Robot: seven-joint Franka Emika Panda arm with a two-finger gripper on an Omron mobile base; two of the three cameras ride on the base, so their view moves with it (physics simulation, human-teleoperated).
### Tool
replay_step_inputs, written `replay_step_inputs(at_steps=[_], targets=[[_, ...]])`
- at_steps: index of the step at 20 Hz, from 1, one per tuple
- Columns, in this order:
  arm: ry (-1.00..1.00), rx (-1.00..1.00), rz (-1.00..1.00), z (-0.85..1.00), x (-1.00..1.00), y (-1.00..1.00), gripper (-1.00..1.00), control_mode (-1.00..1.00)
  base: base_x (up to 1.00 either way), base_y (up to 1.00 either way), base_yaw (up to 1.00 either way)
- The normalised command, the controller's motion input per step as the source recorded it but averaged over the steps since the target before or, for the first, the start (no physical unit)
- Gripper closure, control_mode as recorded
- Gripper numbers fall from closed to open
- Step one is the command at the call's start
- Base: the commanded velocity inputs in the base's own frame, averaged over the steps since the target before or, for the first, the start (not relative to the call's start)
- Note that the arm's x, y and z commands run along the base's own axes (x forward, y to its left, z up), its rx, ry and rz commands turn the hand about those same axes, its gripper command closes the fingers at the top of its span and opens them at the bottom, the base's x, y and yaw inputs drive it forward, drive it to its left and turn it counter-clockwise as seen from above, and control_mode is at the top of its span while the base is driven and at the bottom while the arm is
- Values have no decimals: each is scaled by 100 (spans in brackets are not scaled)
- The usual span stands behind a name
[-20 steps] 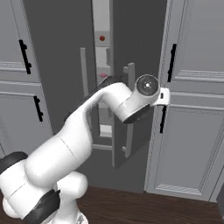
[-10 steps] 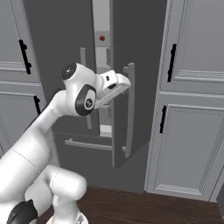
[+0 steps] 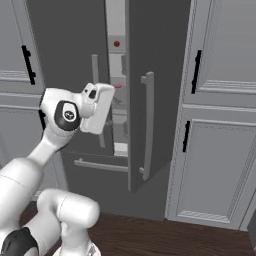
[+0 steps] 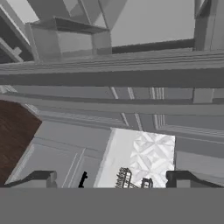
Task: Take the strawberry from the fridge and place it on top of the pancake, located on the dining counter.
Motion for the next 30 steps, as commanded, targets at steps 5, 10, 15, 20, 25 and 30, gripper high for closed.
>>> replay_step_inputs(at_steps=[5, 10, 15, 20, 25, 30], targets=[[33, -18, 19, -25, 8, 21, -100, -100, 0, 0, 0], [42, -31, 23, 0, 41, 46, -100, -100, 0, 0, 0], [37, -17, 1, 0, 66, -15, -100, -100, 0, 0, 0], [33, -19, 0, -6, 82, -16, -100, -100, 0, 0, 0], [19, -20, 0, -24, 42, -11, -100, -100, 0, 0, 0], [5, -15, 0, -21, 19, -48, -100, -100, 0, 0, 0]])
